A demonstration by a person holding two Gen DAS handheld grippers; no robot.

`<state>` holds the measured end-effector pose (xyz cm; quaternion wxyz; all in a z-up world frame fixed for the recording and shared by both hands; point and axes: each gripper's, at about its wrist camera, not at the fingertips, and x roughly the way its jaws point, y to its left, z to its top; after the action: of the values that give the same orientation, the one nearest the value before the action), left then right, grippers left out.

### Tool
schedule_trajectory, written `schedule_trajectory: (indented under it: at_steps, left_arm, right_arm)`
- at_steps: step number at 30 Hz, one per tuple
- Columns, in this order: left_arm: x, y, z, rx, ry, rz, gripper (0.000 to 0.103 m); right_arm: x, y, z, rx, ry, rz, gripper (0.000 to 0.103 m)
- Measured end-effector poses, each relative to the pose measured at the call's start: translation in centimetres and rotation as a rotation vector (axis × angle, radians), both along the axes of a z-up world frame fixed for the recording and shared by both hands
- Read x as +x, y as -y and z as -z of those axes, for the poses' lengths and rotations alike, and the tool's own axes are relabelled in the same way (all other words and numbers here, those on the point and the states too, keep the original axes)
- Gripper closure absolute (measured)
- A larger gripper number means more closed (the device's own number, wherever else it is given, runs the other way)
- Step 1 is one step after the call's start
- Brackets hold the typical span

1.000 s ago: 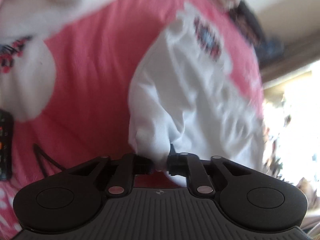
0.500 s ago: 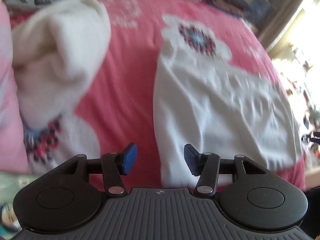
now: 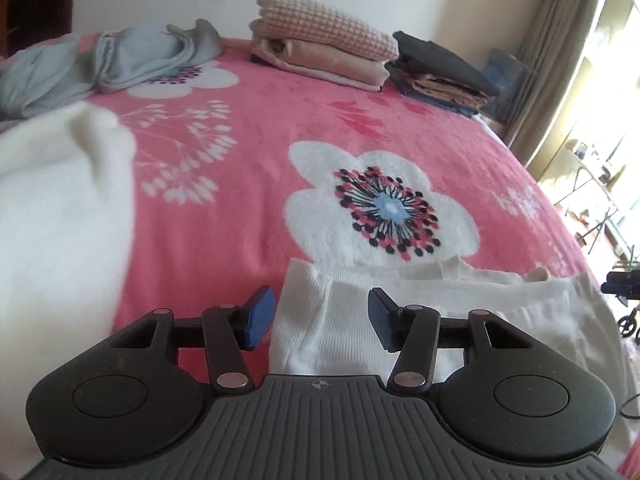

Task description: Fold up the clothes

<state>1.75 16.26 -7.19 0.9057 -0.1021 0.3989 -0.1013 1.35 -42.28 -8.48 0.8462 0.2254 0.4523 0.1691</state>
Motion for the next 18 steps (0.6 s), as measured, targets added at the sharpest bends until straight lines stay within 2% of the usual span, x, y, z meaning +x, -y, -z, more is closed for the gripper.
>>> schedule_trajectory:
  at_steps: [3, 6, 12, 14, 16, 18]
  left_arm:
    - [0.7, -0.3, 0.8, -0.034, -0.013, 0.004, 0.052]
    - [1.1, -0.4, 1.2, -0.062, -0.015, 0.017, 0.057]
    - [1.4, -1.4, 1.8, -0.135, 0.000, -0.058, 0.079]
    - [1.3, -1.6, 1.8, -0.143, 0.013, -0.065, 0.089]
    - [1.3, -1.7, 1.8, -0.155, 0.022, -0.080, 0.095]
    - [1.0, -1.4, 1.6, -0.148, 0.040, -0.095, 0.098]
  right_arm:
    - [0.6, 0.4, 0.7, 0.012, -0.011, 0.020, 0.050]
    - [1.3, 0.3, 1.5, 0.029, -0.025, 0.011, 0.050]
    - [2.7, -0.6, 3.0, 0.079, -0.048, -0.020, 0.053]
    - [2.7, -0.8, 3.1, 0.103, -0.038, -0.036, 0.066]
    - [2.6, -1.2, 3.1, 0.092, -0.020, -0.056, 0.097]
    - [2.1, -1.7, 2.7, 0.064, 0.021, -0.066, 0.099]
